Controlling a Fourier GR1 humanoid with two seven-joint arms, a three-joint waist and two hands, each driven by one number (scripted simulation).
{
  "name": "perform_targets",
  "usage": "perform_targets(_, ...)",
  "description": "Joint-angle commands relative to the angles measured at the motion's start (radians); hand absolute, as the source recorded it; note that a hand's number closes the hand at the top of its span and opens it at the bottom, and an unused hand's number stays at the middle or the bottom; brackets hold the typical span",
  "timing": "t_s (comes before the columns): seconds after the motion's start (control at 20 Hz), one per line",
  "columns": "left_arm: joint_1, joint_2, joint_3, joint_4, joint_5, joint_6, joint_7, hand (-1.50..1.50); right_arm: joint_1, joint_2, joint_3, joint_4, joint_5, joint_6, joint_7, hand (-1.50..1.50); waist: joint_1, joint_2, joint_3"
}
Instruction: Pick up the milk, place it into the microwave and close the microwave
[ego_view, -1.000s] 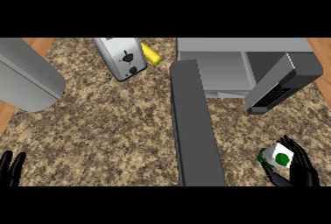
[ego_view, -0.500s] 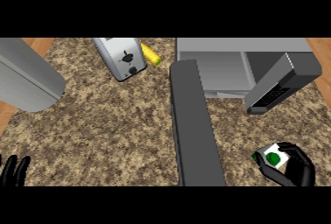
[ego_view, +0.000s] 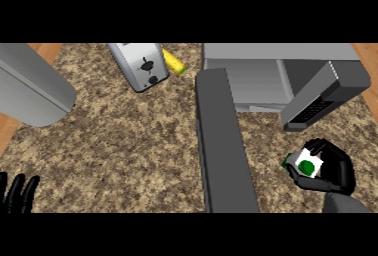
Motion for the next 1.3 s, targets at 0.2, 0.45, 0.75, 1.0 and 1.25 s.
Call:
perform_targets(0.2, 0.07, -0.008, -0.009, -0.038, 0.011, -0.007, -0.025, -1.5, -0.017, 0.041, 0.11, -0.194, -0.021, 0.097, 0.173, 1.5, -0.008, -0.006, -0.002)
perform_targets(0.45, 0.064, 0.003, 0.07, -0.045, 0.068, -0.044, 0.002, -1.5, 0.056, 0.064, 0.141, -0.386, 0.008, 0.016, 0.236, 1.5, -0.01, -0.004, -0.001)
perform_targets(0.75, 0.013, 0.021, 0.121, 0.05, 0.096, -0.079, -0.017, -1.5, -0.123, 0.099, 0.173, -0.349, 0.122, -0.159, 0.39, 1.5, -0.003, -0.002, -0.001)
perform_targets(1.0, 0.007, 0.022, 0.135, -0.023, 0.122, -0.056, 0.063, -1.5, -0.294, 0.116, 0.171, -0.216, 0.171, -0.222, 0.475, 1.5, 0.003, 0.0, -0.001)
perform_targets(1.25, 0.038, 0.005, 0.126, 0.016, 0.093, -0.102, 0.002, -1.5, -0.51, 0.066, 0.061, 0.1, 0.134, -0.179, 0.381, 1.5, 0.022, 0.007, 0.001)
